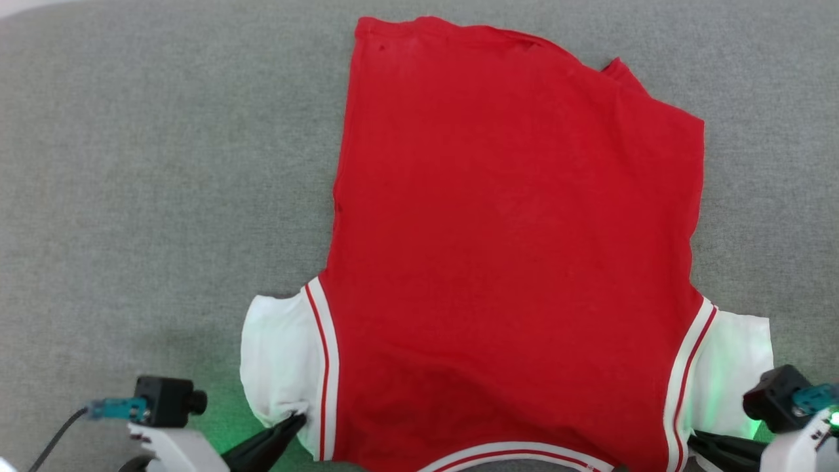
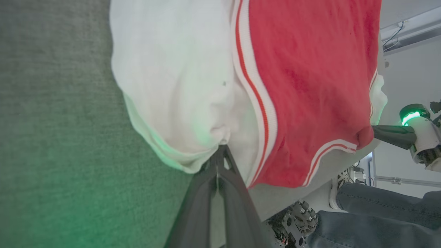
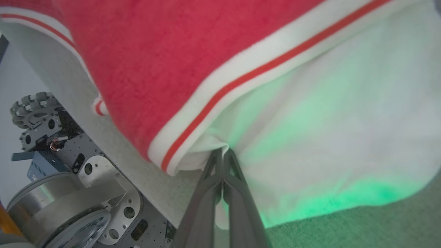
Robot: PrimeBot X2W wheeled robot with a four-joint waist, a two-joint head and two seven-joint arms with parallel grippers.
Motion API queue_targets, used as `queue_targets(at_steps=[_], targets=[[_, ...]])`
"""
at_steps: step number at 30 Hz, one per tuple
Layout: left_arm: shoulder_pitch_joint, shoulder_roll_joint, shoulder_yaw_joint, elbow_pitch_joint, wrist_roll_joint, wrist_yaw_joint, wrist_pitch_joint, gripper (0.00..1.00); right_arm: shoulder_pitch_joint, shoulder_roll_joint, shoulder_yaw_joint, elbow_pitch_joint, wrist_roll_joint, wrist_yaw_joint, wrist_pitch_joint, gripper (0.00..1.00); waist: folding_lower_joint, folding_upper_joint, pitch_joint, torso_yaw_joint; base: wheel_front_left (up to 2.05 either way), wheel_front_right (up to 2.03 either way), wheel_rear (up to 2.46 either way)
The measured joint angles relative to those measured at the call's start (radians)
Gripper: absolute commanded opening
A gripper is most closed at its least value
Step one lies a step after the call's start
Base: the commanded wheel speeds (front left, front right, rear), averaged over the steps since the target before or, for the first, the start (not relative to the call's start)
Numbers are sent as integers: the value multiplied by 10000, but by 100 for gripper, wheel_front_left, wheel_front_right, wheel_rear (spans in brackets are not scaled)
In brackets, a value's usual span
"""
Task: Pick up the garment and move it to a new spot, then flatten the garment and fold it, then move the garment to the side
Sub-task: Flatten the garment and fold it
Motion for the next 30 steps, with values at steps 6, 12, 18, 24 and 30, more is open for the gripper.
queue_targets(at_steps=[6, 12, 18, 24, 30], targets=[[-506, -729, -186, 1095, 336, -244, -71, 0, -431, 523, 303, 719, -769, 29, 148, 0, 0, 0, 167, -69, 0, 0, 0], [-625, -1018, -307, 1710, 546, -387, -257, 0, -579, 838, 307, 1070, -1106, 67, -307, 100, 0, 0, 173, -249, 0, 0, 0], [-414, -1070, -263, 1824, 451, -497, -485, 0, -522, 334, -740, 171, -725, 0, -226, 100, 0, 0, 82, -482, 0, 0, 0], [-427, -1281, -322, 1818, 470, -510, -585, 0, -623, -205, -2708, -1154, 159, 0, 351, 100, 0, 0, 27, -420, 0, 0, 0], [-1169, -1914, -610, 1977, 773, -694, -284, 0, -3173, 209, -3473, -265, 255, 0, 1049, 100, 0, 0, 229, 41, 0, 0, 0]])
